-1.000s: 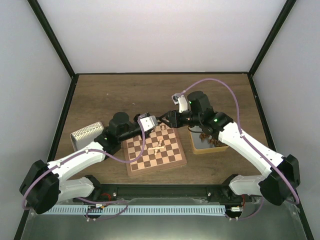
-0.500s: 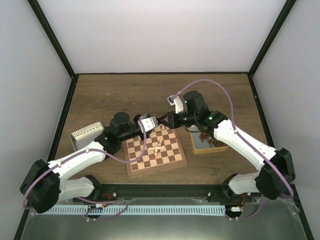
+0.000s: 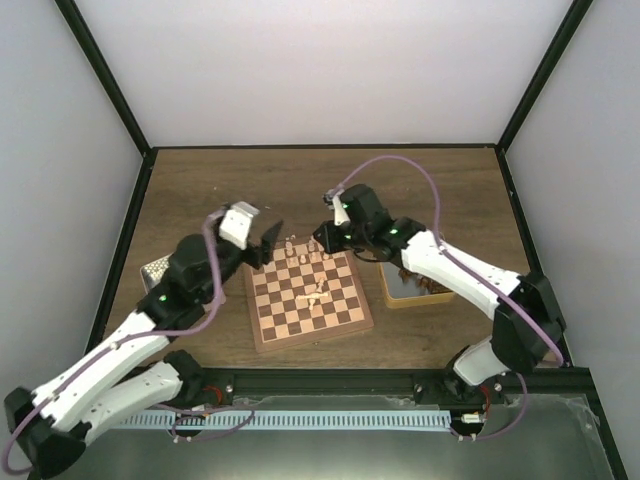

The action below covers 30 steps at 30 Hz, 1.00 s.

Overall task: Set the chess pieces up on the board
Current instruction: Place the chess piece on the chessboard.

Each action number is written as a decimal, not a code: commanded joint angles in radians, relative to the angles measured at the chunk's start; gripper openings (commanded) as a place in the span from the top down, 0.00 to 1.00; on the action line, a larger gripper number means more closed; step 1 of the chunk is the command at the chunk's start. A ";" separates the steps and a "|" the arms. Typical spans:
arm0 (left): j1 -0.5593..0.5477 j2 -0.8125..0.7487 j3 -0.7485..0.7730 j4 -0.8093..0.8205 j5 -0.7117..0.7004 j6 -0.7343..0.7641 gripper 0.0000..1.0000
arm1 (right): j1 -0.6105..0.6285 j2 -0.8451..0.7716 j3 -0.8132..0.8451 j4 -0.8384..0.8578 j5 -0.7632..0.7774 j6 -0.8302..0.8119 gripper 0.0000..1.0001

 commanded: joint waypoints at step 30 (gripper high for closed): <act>-0.001 -0.301 0.053 -0.311 -0.517 -0.317 0.07 | 0.331 0.571 0.371 -0.020 0.489 0.016 0.97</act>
